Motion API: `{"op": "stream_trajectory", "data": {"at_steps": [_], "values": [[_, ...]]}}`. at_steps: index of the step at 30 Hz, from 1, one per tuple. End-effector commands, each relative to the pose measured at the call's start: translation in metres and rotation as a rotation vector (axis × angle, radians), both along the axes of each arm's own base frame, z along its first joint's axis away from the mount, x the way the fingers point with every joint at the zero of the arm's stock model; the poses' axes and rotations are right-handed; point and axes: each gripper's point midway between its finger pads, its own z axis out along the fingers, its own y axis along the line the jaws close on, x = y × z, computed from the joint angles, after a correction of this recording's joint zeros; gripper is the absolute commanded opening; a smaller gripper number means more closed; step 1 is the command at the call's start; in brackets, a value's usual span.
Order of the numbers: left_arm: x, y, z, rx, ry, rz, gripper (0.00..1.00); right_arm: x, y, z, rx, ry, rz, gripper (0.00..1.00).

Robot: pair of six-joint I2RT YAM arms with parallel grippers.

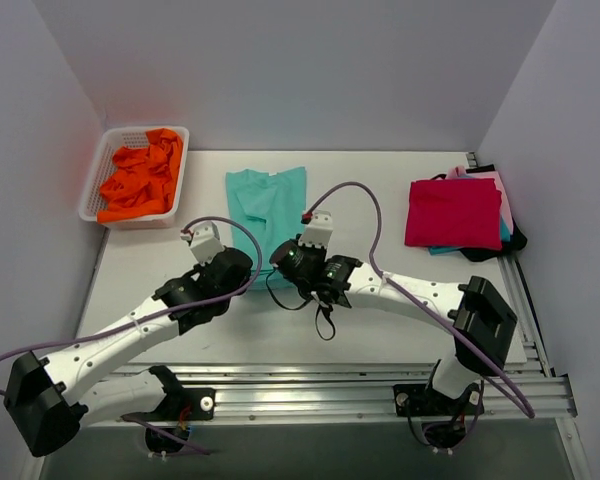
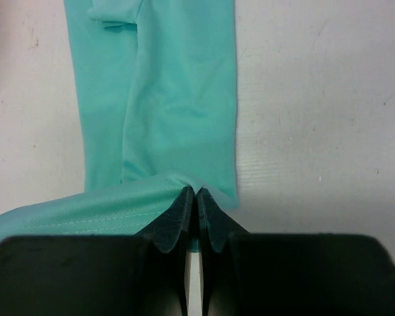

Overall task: Fold and stack the t-shirts
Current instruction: Fold the folded rectangular tshirt in 1/3 of the way

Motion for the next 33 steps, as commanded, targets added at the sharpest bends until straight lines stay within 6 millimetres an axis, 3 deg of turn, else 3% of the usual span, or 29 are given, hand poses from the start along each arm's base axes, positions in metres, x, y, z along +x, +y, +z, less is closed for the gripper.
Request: {"op": "stream_trajectory", "data": {"at_steps": [1,4,8,9,11,14,16,17,19,20,21,22,23,24,25,26,27,28,29,33], "values": [[0.039,-0.001,0.027,0.008,-0.082,0.010,0.02,0.024,-0.008,0.008,-0.078,-0.024,-0.018,0.00],[0.065,0.000,0.027,0.007,-0.071,0.020,0.02,0.043,-0.008,0.007,-0.094,-0.018,-0.035,0.00],[0.097,0.000,0.012,0.004,-0.022,0.023,0.02,0.071,-0.008,-0.005,-0.098,0.014,-0.044,0.00],[0.104,-0.005,0.011,-0.020,-0.024,0.005,0.02,0.078,-0.008,-0.017,-0.117,0.033,-0.049,0.00],[0.121,-0.004,0.007,-0.013,-0.015,0.009,0.02,0.099,-0.011,-0.017,-0.112,0.034,-0.072,0.00],[0.150,-0.004,0.004,-0.008,-0.001,0.009,0.02,0.120,-0.018,-0.046,-0.145,0.086,-0.093,0.00],[0.164,-0.003,-0.001,-0.007,0.019,0.007,0.02,0.135,-0.012,-0.045,-0.121,0.084,-0.090,0.00],[0.173,-0.002,-0.017,0.013,0.053,0.009,0.02,0.141,-0.013,-0.059,-0.142,0.103,-0.089,0.00],[0.194,0.000,-0.016,-0.008,0.050,0.008,0.02,0.164,-0.016,-0.056,-0.113,0.105,-0.109,0.00],[0.202,0.001,-0.035,0.011,0.087,0.007,0.02,0.171,-0.016,-0.072,-0.129,0.128,-0.101,0.00],[0.209,0.003,-0.041,0.012,0.101,0.011,0.02,0.180,-0.016,-0.072,-0.120,0.130,-0.104,0.00],[0.224,0.004,-0.032,-0.011,0.084,0.009,0.02,0.197,-0.016,-0.062,-0.088,0.116,-0.110,0.00],[0.232,0.005,-0.052,0.002,0.122,0.008,0.02,0.204,-0.015,-0.077,-0.094,0.135,-0.104,0.00],[0.238,0.008,-0.060,0.002,0.142,0.011,0.02,0.213,-0.015,-0.077,-0.091,0.136,-0.097,0.00],[0.253,0.012,-0.051,-0.010,0.128,0.021,0.10,0.230,-0.014,-0.063,-0.058,0.113,-0.095,0.02],[0.258,0.013,-0.074,-0.007,0.178,0.024,0.21,0.238,-0.014,-0.074,-0.068,0.127,-0.090,0.32],[0.260,0.016,-0.082,-0.003,0.203,0.031,0.41,0.245,-0.014,-0.071,-0.066,0.119,-0.077,0.51],[0.271,0.019,-0.079,-0.010,0.191,0.040,0.63,0.254,-0.021,-0.070,-0.063,0.116,-0.088,0.68],[0.273,0.023,-0.092,0.001,0.211,0.058,0.94,0.261,-0.021,-0.064,-0.047,0.100,-0.084,0.99],[0.278,0.039,-0.087,0.007,0.190,0.114,0.94,0.269,-0.039,-0.046,-0.037,0.063,-0.104,1.00]]}}
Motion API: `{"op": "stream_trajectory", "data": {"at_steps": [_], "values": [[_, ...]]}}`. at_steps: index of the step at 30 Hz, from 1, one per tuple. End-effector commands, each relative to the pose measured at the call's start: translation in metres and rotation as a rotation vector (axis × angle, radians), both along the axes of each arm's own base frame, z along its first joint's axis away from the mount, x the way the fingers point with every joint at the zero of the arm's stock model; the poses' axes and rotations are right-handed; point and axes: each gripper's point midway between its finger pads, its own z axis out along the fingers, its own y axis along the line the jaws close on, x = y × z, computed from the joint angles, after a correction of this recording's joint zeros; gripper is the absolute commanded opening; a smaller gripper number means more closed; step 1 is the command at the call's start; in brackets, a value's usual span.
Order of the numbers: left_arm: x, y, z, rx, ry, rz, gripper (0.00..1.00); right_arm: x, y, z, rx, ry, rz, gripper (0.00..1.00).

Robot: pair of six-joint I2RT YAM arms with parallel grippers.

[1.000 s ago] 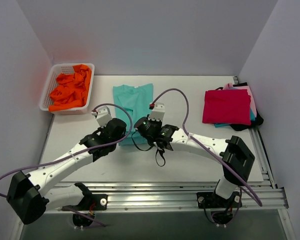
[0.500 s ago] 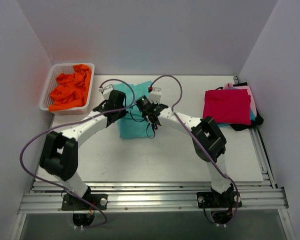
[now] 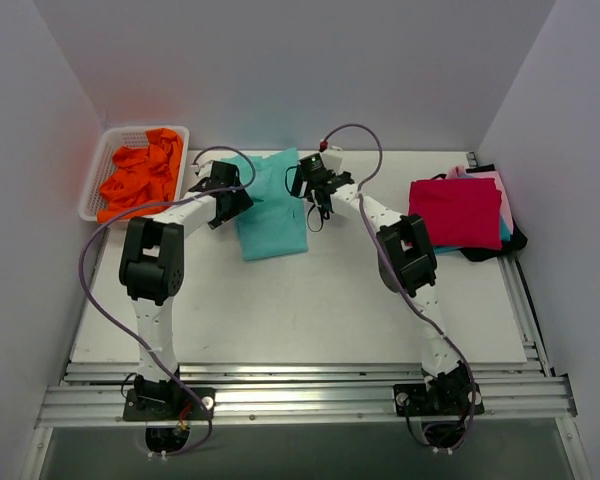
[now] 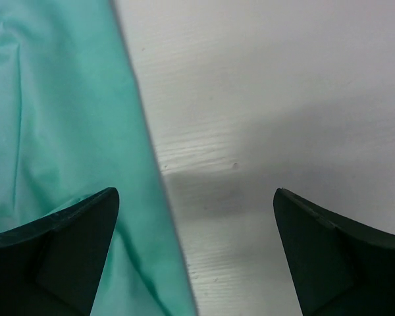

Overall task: Fold and stack the t-shirts
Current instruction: Fold the folded rectangular tshirt in 1/3 of the way, then grab one side of the 2/3 rectangular tshirt with both arms

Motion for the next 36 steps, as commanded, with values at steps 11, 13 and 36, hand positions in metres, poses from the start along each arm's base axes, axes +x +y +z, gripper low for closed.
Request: {"op": "stream_trajectory", "data": {"at_steps": [11,13,36], "values": [[-0.058,0.029,0.097,0.043,-0.171,0.098,0.94,-0.080,-0.051,0.058,0.153,-0.114,-0.020,1.00],[-0.079,0.020,0.093,0.054,-0.167,0.083,0.94,-0.096,-0.042,0.046,0.201,-0.096,0.030,1.00],[-0.164,-0.029,0.004,-0.109,-0.089,0.085,0.94,-0.144,0.025,-0.047,0.189,0.050,0.178,0.89]]}}
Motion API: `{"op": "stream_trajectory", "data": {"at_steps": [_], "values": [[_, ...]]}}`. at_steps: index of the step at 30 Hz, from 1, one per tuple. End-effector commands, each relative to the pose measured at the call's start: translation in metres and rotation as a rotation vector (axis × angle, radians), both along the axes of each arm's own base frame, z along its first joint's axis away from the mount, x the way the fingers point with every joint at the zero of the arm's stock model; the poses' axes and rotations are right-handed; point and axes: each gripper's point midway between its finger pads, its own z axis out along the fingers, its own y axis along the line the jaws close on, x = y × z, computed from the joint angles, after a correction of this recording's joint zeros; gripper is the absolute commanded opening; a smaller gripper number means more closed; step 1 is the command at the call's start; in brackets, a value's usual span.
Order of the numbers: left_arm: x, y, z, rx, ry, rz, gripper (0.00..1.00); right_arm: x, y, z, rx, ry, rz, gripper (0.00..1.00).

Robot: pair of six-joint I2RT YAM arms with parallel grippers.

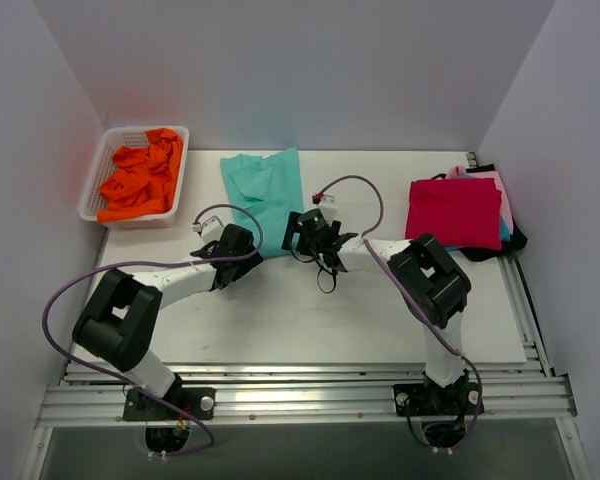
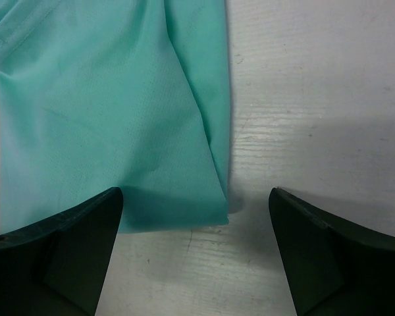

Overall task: Fold and stack the t-shirts
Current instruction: Grab one side of the 2/3 rectangular tshirt with both arms

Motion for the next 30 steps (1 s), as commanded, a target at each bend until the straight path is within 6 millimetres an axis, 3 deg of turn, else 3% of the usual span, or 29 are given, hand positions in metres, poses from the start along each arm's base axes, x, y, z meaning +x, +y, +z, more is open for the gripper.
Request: {"op": "stream_trajectory", "data": {"at_steps": [1,10,18,23,26,27,30], "values": [[0.018,-0.007,0.018,-0.071,-0.118,0.050,0.94,0.000,-0.001,-0.020,-0.010,0.039,-0.009,0.88],[0.030,-0.009,0.031,-0.092,-0.181,0.077,0.94,0.003,-0.002,-0.034,-0.028,0.055,-0.007,0.84],[0.041,-0.021,0.003,-0.110,-0.148,0.070,0.99,0.003,0.001,-0.046,-0.018,0.074,0.019,0.59],[0.049,-0.025,-0.008,-0.107,-0.141,0.079,1.00,0.001,0.000,-0.054,-0.021,0.086,0.027,0.52],[0.053,-0.029,-0.015,-0.112,-0.127,0.079,0.91,0.000,-0.003,-0.059,-0.021,0.096,0.027,0.35],[0.054,-0.030,-0.017,-0.113,-0.122,0.079,0.88,0.000,-0.003,-0.062,-0.022,0.101,0.027,0.23],[0.055,-0.032,-0.019,-0.123,-0.121,0.077,0.66,0.000,-0.005,-0.064,-0.023,0.109,0.029,0.02]]}}
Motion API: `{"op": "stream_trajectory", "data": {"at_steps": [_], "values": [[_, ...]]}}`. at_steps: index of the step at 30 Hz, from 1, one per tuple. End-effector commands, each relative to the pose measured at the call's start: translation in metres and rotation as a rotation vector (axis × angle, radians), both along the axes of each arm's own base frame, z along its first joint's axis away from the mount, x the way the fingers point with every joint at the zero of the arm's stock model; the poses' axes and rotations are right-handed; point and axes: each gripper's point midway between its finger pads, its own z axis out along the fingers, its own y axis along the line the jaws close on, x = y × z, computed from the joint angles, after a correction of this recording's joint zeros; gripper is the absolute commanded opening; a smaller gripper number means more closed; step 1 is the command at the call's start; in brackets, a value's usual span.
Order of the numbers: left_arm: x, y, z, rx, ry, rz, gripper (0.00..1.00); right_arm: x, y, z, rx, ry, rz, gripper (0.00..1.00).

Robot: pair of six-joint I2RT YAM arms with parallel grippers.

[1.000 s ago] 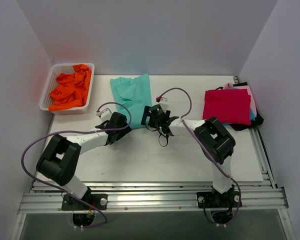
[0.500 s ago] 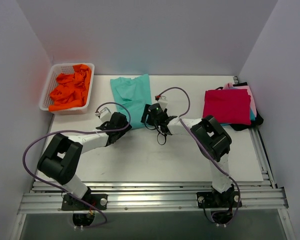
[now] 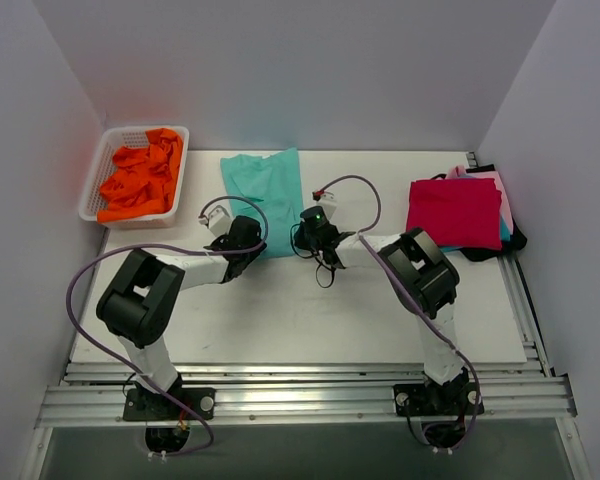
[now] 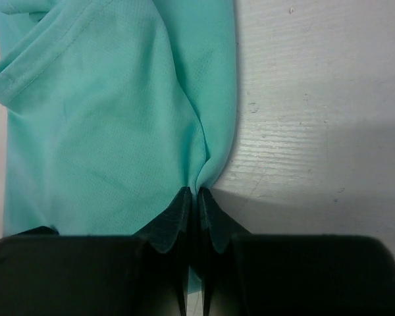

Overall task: Fold and stack the t-shirts
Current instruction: Grab one side of the 2/3 rectangular tshirt with both arms, then fold the long partially folded tshirt into a neat square

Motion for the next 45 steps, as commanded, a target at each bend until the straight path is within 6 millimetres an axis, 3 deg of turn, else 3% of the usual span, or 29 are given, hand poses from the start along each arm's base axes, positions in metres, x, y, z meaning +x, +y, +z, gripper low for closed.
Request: {"op": "stream_trajectory", "data": {"at_steps": [1,5,8,13,14,15,16,20,23,24,26,27,28,29,31,33,34,38,41,42,44,45], "values": [[-0.010,-0.003,-0.022,0.001,0.069,-0.014,0.51,-0.029,-0.018,-0.052,-0.091,0.157,0.018,0.00],[-0.013,-0.001,-0.022,0.000,0.072,-0.010,0.14,-0.030,-0.019,-0.054,-0.089,0.161,0.019,0.00],[-0.016,0.001,-0.021,0.007,0.075,-0.013,0.02,-0.033,-0.020,-0.054,-0.084,0.163,0.017,0.00],[-0.032,0.001,-0.005,0.028,0.062,-0.057,0.02,-0.044,-0.027,-0.038,-0.071,0.146,-0.009,0.00],[-0.043,-0.003,-0.005,0.042,0.068,-0.084,0.02,-0.055,-0.032,-0.041,-0.079,0.161,-0.018,0.00],[-0.049,-0.004,0.005,0.045,0.057,-0.101,0.02,-0.055,-0.033,-0.025,-0.070,0.131,-0.032,0.00],[-0.058,-0.002,0.005,0.079,0.075,-0.113,0.02,-0.063,-0.036,-0.023,-0.088,0.135,-0.040,0.00],[-0.097,-0.012,0.022,0.121,0.072,-0.176,0.02,-0.099,-0.046,-0.004,-0.123,0.125,-0.093,0.00],[-0.127,-0.017,0.037,0.114,0.050,-0.220,0.02,-0.137,-0.050,0.014,-0.159,0.091,-0.096,0.00],[-0.143,-0.017,0.044,0.109,0.050,-0.241,0.02,-0.159,-0.046,0.024,-0.150,0.086,-0.080,0.00],[-0.158,-0.013,0.053,0.117,0.040,-0.237,0.02,-0.178,-0.046,0.036,-0.162,0.057,-0.078,0.00],[-0.173,-0.012,0.063,0.103,0.032,-0.253,0.02,-0.187,-0.045,0.052,-0.124,0.037,-0.096,0.00],[-0.180,-0.008,0.067,0.099,0.029,-0.254,0.02,-0.212,-0.049,0.050,-0.181,0.050,-0.067,0.00],[-0.186,-0.005,0.081,0.071,0.002,-0.253,0.02,-0.217,-0.054,0.059,-0.185,0.023,-0.090,0.00],[-0.201,0.001,0.088,0.067,0.009,-0.273,0.02,-0.241,-0.056,0.079,-0.159,0.012,-0.082,0.00],[-0.213,0.009,0.100,0.040,-0.006,-0.280,0.02,-0.247,-0.058,0.111,-0.107,-0.046,-0.104,0.00],[-0.215,0.010,0.105,0.024,-0.015,-0.284,0.02,-0.256,-0.060,0.117,-0.120,-0.055,-0.093,0.00],[-0.215,0.015,0.128,-0.016,-0.082,-0.286,0.04,-0.249,-0.063,0.153,-0.108,-0.124,-0.120,0.00],[-0.206,0.017,0.141,0.033,-0.111,-0.276,0.08,-0.238,-0.068,0.157,-0.181,-0.159,-0.156,0.00],[-0.201,0.014,0.155,0.035,-0.132,-0.282,0.09,-0.235,-0.068,0.164,-0.195,-0.171,-0.169,0.00],[-0.194,0.007,0.160,0.061,-0.128,-0.290,0.11,-0.231,-0.067,0.162,-0.228,-0.167,-0.184,0.00],[-0.190,0.003,0.172,0.059,-0.142,-0.300,0.11,-0.230,-0.068,0.164,-0.240,-0.168,-0.189,0.00]]}}
